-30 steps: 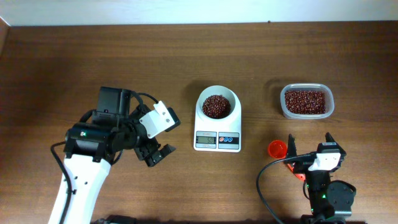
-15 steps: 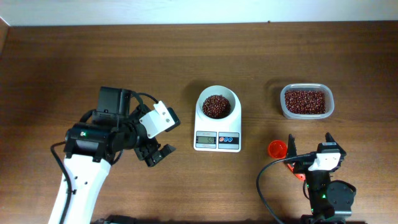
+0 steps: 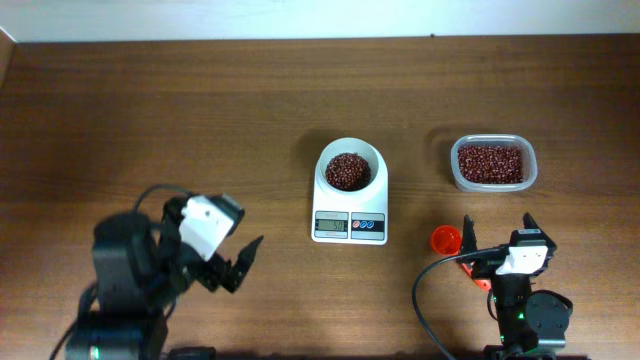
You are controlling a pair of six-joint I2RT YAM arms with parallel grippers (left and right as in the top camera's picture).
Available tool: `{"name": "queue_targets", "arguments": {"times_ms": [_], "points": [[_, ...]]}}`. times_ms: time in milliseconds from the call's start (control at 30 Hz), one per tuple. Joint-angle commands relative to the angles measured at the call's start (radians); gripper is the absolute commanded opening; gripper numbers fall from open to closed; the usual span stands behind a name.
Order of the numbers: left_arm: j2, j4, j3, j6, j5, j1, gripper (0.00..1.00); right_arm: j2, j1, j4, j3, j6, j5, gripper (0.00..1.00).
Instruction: Scoop and weigh 50g on scale
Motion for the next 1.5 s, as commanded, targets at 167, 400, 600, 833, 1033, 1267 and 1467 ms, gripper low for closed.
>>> {"name": "queue_targets", "arguments": {"times_ms": [167,400,600,833,1033,1267,1467], "points": [[-0.439,0.569,-0.583,-0.427,-0.065,0.031,0.99,-0.009,-0.001,-0.002,-0.007,-0.007,-0.015,0.99],[-0.568,0.628,-0.672,-0.499,-0.335,-0.052,0.99,-0.009,-0.001,-0.002,-0.007,-0.007,-0.015,0.99],[-0.674,0.687,-0.766,-0.499,-0.342,-0.034,0.99,-0.009,-0.001,-0.002,-0.007,-0.007,-0.015,0.99],[-0.684,0.843,-0.890,-0.499,-0.353,-0.034,0.99,-0.009,-0.001,-0.002,-0.007,-0.007,-0.015,0.99],[-0.684,0.826,-0.907,-0.499,-0.359,-0.034,0.99,-0.009,-0.001,-0.002,-0.007,-0.007,-0.015,0.99],[-0.684,0.823,-0.907,-0.495,-0.359,-0.034,0.99,-0.009,-0.001,-0.002,-0.007,-0.007,-0.015,0.99],[-0.684,0.822,-0.907,-0.495,-0.360,-0.034,0.99,-0.009,-0.001,-0.002,-0.007,-0.007,-0.015,0.99]]}}
